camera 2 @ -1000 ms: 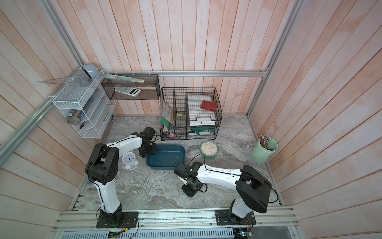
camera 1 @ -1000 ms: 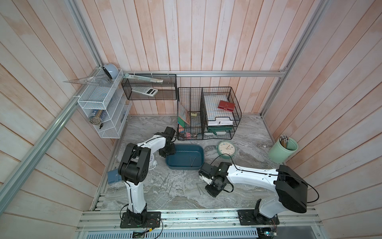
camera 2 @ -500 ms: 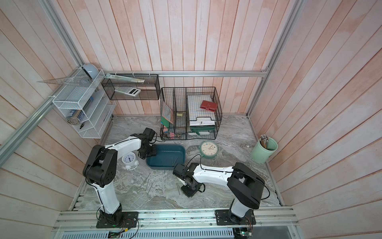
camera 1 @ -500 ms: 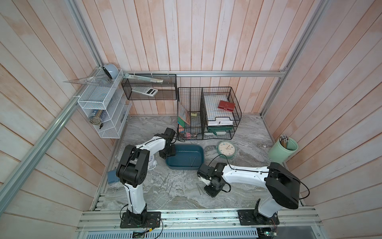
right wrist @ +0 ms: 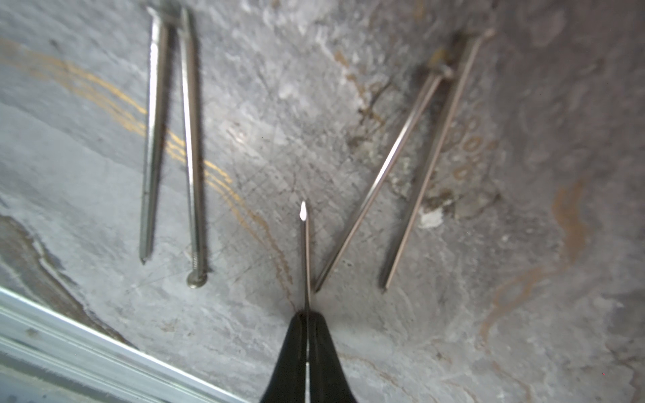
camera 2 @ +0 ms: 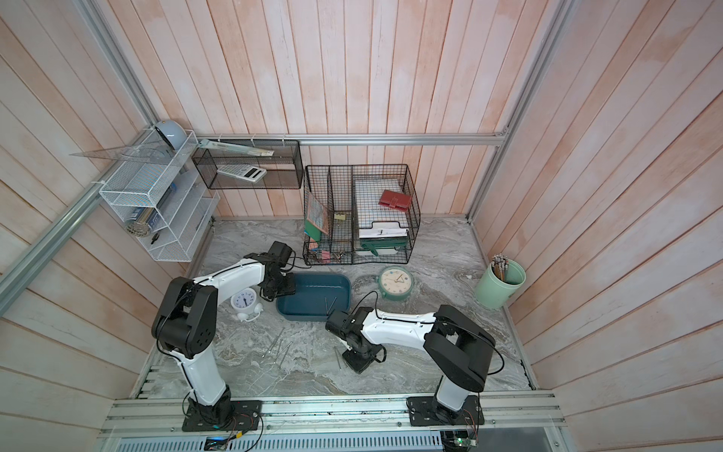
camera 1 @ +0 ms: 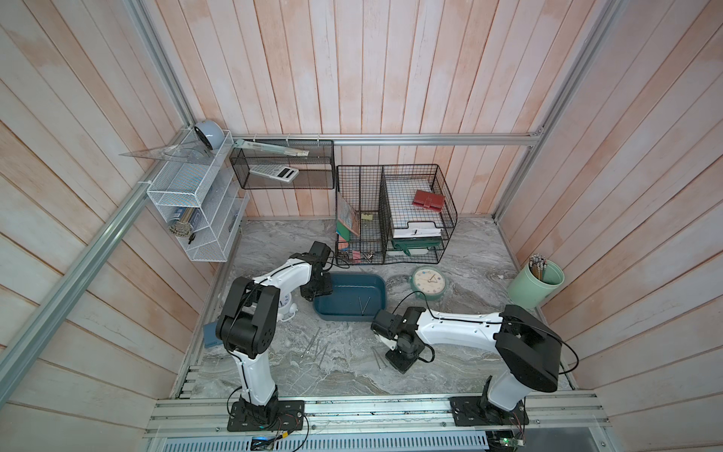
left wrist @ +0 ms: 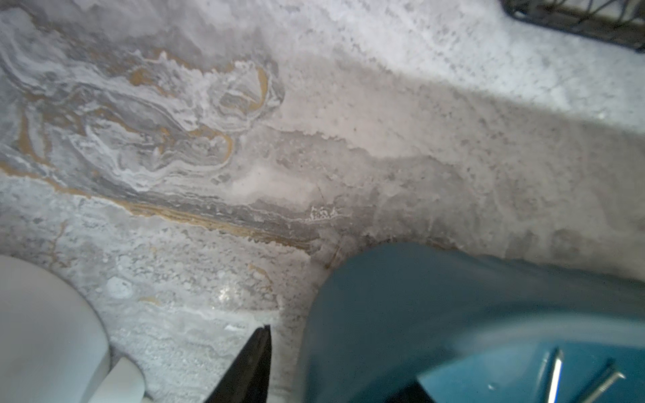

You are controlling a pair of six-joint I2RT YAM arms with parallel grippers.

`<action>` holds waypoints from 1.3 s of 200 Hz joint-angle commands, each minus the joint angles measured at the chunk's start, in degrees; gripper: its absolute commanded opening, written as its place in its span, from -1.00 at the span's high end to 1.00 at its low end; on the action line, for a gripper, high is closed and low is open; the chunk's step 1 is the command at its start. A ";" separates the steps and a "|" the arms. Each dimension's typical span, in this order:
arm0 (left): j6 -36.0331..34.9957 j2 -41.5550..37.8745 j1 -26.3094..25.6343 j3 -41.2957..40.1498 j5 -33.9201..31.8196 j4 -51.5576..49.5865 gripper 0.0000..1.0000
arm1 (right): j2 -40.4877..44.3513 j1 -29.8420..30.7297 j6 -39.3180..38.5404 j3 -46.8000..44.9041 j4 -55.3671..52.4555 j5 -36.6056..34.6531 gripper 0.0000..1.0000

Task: Put the nails on the desktop into the storage box
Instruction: Pick up the nail from the center of the board, then place the nail in the storage box.

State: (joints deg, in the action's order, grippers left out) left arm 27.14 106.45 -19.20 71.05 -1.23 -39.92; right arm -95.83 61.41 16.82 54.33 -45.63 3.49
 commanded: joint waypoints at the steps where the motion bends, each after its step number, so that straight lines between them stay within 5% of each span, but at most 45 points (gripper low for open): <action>1: -1.04 -1.40 -0.18 -1.18 0.09 -0.79 0.06 | -1.99 0.20 0.19 -0.99 -0.52 -0.32 1.00; 97: -0.97 -1.33 -0.40 -1.57 1.44 -0.13 0.06 | 16.17 0.84 0.09 9.34 -15.52 0.29 1.00; 125: -1.03 -1.37 -0.49 -1.78 1.56 -0.01 0.06 | 18.05 0.20 0.36 15.50 -8.92 -6.25 1.00; 179: -0.31 -2.18 -0.75 -2.86 2.09 0.56 0.05 | 1.95 -11.23 1.19 26.72 3.02 8.49 1.00; 209: 0.35 -2.82 -1.10 -3.64 2.45 1.05 0.06 | -8.30 -15.13 0.86 33.90 0.74 18.67 1.00; 232: 1.09 -3.36 -1.49 -4.31 2.96 1.45 0.05 | -12.88 -15.69 0.79 37.06 -1.11 19.09 1.00; 260: 2.59 -4.05 -2.80 -5.52 3.95 2.50 0.06 | -12.89 -16.56 0.98 37.34 -1.55 19.49 0.16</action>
State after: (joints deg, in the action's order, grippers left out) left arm 28.14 104.47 -20.67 66.78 1.26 -38.96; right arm -109.80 45.36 17.87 89.95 -45.12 19.81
